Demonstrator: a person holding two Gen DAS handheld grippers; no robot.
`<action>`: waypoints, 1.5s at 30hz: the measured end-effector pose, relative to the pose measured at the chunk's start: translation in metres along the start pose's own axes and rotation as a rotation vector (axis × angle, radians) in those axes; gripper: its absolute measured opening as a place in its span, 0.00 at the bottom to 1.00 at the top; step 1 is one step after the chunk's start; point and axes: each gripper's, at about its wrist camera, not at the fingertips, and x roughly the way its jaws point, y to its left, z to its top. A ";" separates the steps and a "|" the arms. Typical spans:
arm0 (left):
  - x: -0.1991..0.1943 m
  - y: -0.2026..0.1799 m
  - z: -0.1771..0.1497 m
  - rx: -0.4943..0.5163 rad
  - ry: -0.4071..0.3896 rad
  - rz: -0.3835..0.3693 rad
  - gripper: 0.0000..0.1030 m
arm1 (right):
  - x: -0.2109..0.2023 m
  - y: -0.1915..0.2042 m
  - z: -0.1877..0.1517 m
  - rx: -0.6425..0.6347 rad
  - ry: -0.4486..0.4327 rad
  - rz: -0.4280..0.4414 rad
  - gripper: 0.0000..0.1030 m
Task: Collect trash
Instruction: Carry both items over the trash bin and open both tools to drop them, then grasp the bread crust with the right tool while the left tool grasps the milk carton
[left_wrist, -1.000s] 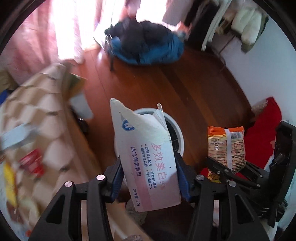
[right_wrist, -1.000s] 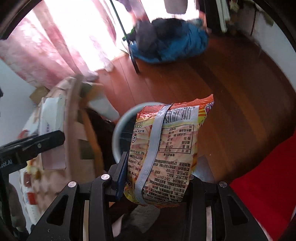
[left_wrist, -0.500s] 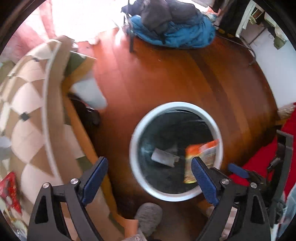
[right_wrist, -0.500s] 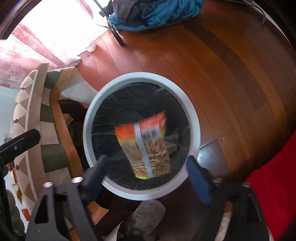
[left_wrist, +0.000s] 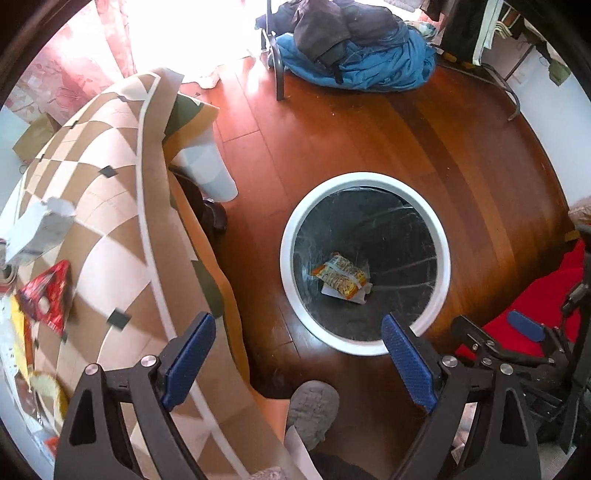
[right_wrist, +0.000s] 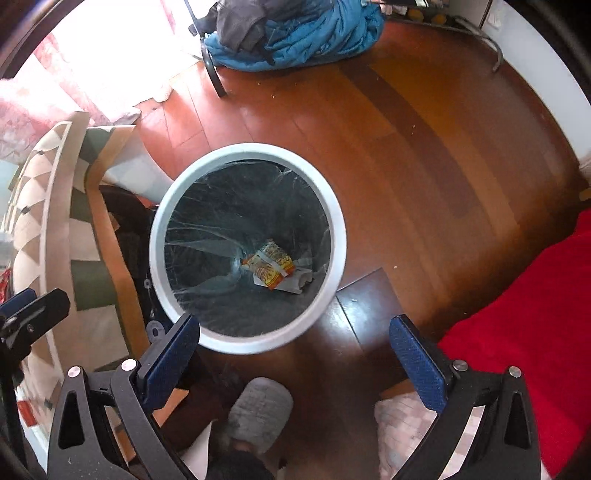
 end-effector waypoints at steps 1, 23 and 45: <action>-0.005 0.000 -0.003 -0.001 -0.004 -0.003 0.89 | -0.009 0.002 -0.003 -0.004 -0.008 -0.007 1.00; -0.227 0.096 -0.096 -0.144 -0.313 -0.044 0.89 | -0.253 0.093 -0.077 -0.079 -0.299 0.152 1.00; -0.071 0.386 -0.265 -1.047 0.021 -0.283 0.88 | -0.065 0.403 -0.119 -0.523 -0.003 0.154 0.86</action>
